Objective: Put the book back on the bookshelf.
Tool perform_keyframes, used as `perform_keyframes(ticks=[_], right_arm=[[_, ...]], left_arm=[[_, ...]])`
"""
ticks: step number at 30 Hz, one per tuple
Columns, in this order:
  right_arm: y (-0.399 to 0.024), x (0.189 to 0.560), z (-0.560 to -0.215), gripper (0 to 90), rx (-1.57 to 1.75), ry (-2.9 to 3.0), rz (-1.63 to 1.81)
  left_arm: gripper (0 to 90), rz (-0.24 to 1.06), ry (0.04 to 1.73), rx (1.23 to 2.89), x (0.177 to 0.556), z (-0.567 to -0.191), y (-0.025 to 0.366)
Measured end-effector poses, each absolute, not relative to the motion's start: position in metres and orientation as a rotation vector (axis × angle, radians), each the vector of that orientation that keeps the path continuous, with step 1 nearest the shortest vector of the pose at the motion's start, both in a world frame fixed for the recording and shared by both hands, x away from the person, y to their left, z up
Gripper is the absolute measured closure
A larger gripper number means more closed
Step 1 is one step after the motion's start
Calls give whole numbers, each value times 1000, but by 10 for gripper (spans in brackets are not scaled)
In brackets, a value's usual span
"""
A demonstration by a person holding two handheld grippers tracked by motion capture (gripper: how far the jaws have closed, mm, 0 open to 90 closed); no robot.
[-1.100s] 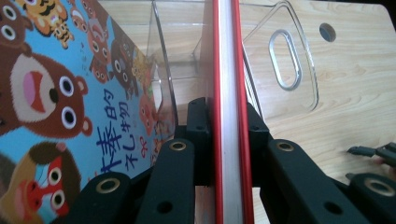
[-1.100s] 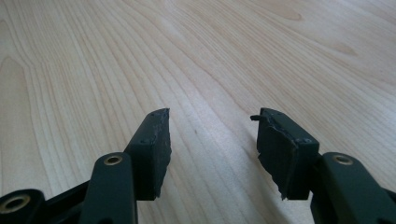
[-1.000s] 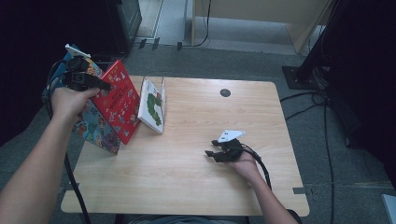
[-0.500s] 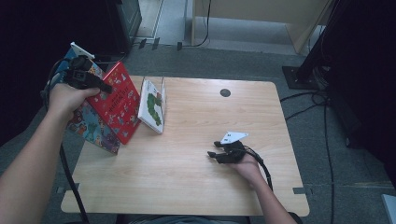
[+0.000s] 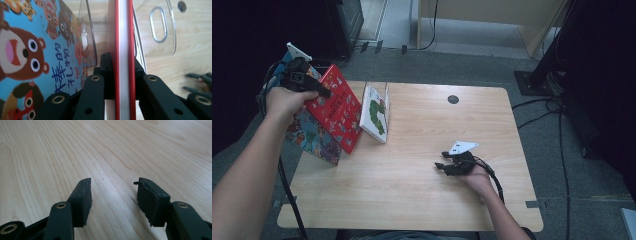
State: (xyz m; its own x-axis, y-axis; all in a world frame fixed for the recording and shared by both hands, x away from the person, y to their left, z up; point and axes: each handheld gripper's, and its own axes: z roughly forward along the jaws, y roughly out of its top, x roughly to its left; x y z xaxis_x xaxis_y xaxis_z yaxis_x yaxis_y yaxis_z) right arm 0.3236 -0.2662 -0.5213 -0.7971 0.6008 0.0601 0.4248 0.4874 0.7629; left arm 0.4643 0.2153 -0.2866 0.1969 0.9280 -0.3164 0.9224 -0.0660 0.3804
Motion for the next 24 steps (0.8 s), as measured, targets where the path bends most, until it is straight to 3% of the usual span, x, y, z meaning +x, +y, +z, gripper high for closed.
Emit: perform_keyframes(ticks=[24], right_arm=[[-266,321,-522,452,867,2509,1179]], left_arm=[[797,62,1751,1869,481,-289,213]])
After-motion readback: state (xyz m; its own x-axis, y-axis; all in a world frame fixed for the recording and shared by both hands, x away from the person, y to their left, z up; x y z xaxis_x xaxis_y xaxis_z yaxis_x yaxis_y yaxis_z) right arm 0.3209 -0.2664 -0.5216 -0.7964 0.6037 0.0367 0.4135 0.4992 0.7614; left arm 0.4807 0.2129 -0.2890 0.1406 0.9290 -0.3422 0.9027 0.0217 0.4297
